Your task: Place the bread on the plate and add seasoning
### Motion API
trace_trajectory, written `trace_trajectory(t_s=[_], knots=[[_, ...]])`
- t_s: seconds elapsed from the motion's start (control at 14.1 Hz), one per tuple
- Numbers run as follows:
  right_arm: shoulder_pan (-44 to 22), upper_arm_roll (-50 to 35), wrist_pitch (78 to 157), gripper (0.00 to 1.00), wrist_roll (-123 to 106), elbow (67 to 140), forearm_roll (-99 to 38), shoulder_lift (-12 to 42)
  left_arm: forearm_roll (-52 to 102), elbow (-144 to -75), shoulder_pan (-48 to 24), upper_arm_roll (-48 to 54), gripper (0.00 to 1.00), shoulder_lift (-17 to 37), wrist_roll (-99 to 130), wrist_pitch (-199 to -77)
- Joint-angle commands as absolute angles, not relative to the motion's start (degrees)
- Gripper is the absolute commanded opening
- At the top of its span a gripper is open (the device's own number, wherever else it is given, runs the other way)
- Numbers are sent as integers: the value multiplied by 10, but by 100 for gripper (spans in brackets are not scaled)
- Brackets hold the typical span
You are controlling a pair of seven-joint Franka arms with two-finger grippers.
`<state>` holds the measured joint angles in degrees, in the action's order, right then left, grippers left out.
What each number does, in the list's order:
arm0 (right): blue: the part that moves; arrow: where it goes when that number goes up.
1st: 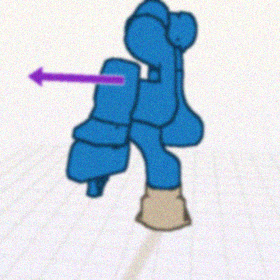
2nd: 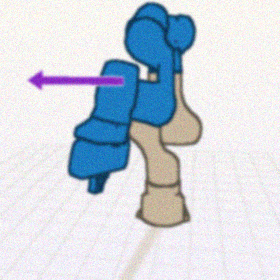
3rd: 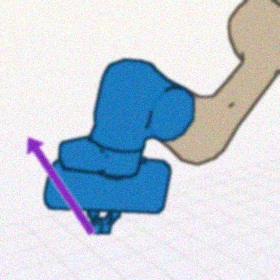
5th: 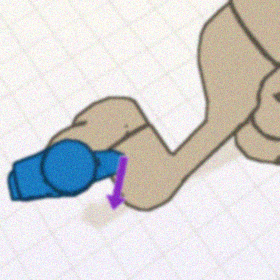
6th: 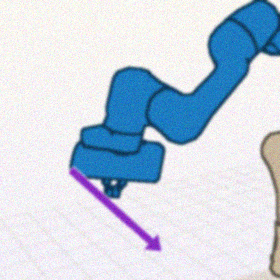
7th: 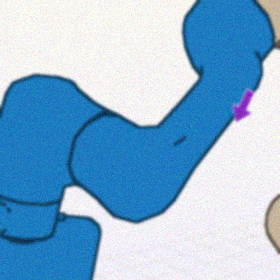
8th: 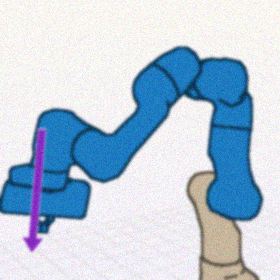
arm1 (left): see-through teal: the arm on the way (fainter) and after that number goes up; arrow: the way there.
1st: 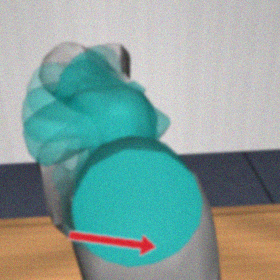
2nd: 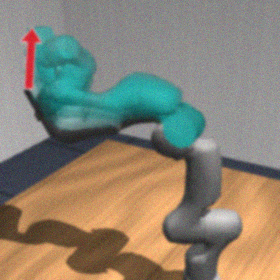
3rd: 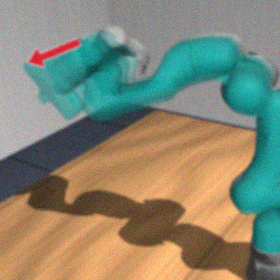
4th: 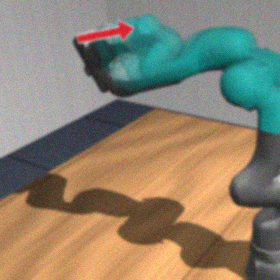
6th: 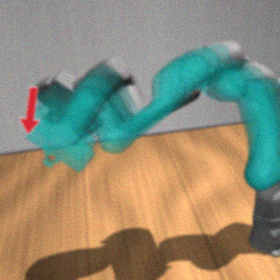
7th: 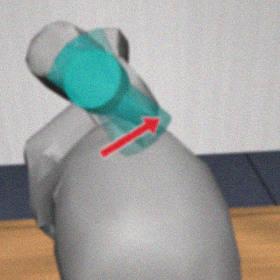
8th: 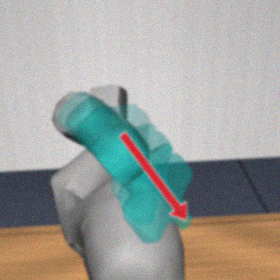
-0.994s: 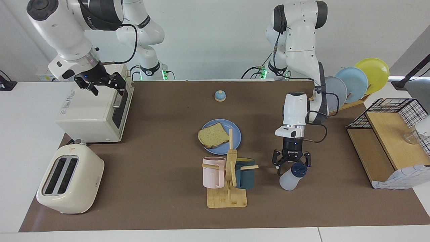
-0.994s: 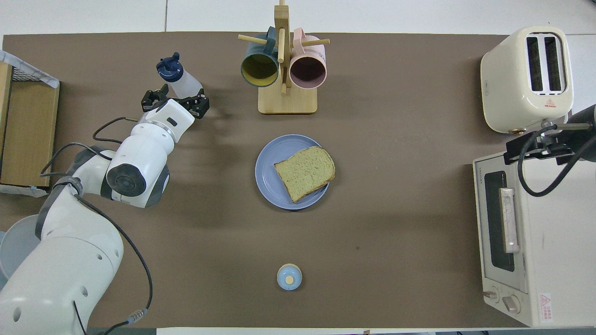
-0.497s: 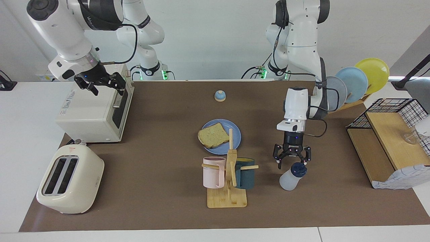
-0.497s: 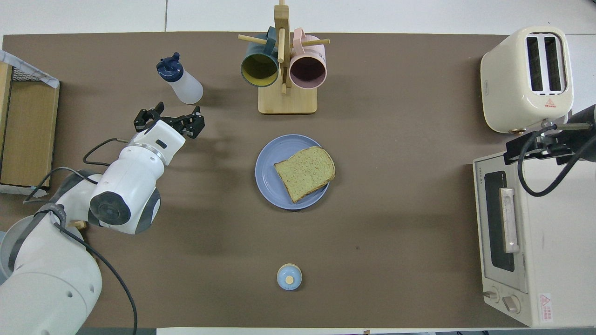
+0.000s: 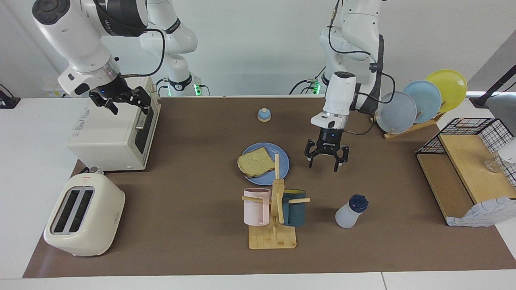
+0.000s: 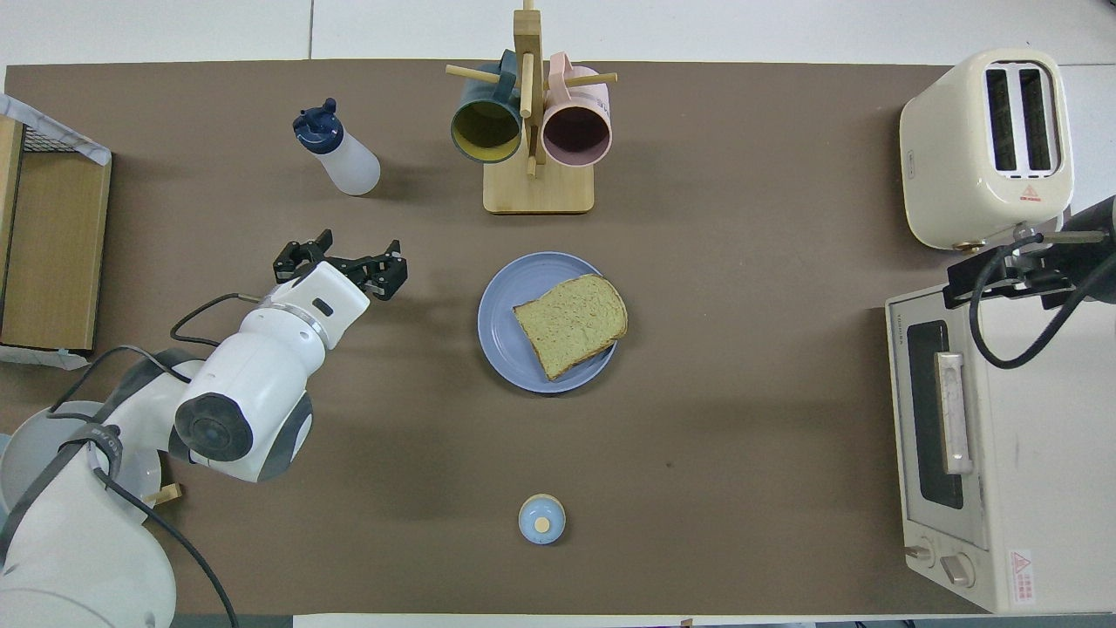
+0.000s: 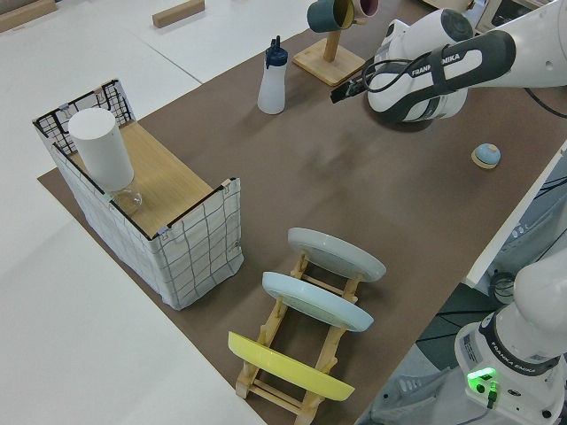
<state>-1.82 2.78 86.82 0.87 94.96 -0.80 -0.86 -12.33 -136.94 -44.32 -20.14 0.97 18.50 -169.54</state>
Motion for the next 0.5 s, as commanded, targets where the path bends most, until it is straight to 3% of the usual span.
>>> trace_trajectory(t_s=[0.0, 0.43], knots=[[-11, 25, 876, 100, -3, 964, -9, -20, -124, -1302, -464, -202, 100, -45, 172, -1512], [-11, 25, 875, 100, -3, 963, -9, -20, -95, -1103, -477, -189, 100, -75, 160, -1158]])
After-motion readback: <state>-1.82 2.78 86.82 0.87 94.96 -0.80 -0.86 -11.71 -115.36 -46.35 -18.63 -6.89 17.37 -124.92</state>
